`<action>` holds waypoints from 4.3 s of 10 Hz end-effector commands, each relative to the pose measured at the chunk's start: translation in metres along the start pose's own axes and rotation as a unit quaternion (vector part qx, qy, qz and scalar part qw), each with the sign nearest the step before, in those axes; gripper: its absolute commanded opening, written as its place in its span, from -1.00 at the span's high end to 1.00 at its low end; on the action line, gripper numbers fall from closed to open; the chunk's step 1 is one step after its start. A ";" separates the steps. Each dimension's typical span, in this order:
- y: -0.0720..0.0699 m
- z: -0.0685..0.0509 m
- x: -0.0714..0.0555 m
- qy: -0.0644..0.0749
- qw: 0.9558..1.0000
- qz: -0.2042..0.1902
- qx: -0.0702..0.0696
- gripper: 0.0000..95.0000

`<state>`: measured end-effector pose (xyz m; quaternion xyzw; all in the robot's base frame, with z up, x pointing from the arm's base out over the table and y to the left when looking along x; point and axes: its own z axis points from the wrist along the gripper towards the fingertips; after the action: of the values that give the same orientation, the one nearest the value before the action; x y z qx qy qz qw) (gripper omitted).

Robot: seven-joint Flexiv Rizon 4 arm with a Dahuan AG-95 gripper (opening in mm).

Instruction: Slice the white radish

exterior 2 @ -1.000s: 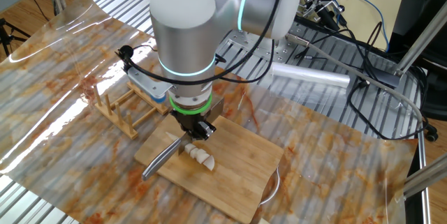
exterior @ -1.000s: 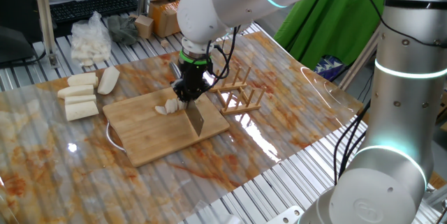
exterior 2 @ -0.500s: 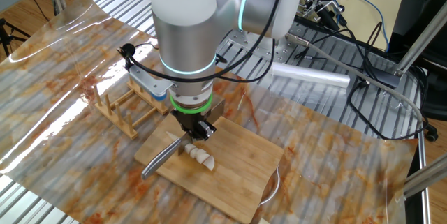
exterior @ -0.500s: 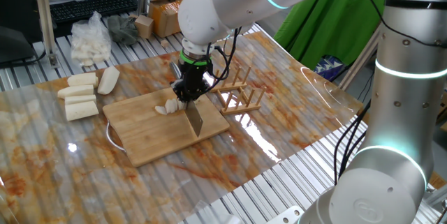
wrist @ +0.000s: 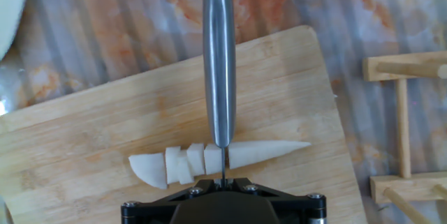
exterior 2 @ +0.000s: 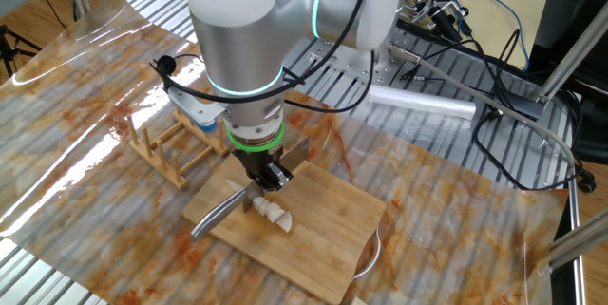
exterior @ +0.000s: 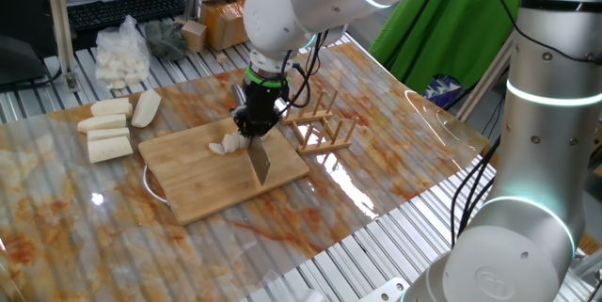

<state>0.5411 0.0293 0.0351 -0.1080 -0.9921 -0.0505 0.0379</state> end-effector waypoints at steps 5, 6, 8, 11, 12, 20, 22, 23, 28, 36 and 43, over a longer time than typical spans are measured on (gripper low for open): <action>0.000 -0.011 0.005 -0.001 1.000 -0.011 0.025 1.00; 0.000 -0.015 0.007 -0.001 1.000 -0.011 0.028 1.00; -0.003 -0.027 0.012 0.003 1.000 -0.007 0.024 1.00; -0.008 -0.038 0.017 0.003 1.000 -0.007 0.027 1.00; -0.009 -0.039 0.017 0.002 1.000 -0.007 0.029 1.00; -0.021 -0.030 0.008 0.002 0.999 -0.021 0.026 1.00; -0.019 -0.014 0.004 0.002 1.000 -0.021 0.023 1.00; -0.016 -0.008 0.002 0.001 1.000 -0.019 0.024 1.00; -0.015 0.000 0.002 -0.005 1.000 -0.018 0.025 1.00; -0.017 0.010 0.002 -0.010 1.000 -0.017 0.017 1.00; -0.010 -0.002 0.005 -0.005 1.000 -0.011 0.026 1.00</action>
<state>0.5341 0.0234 0.0354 -0.0947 -0.9944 -0.0284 0.0364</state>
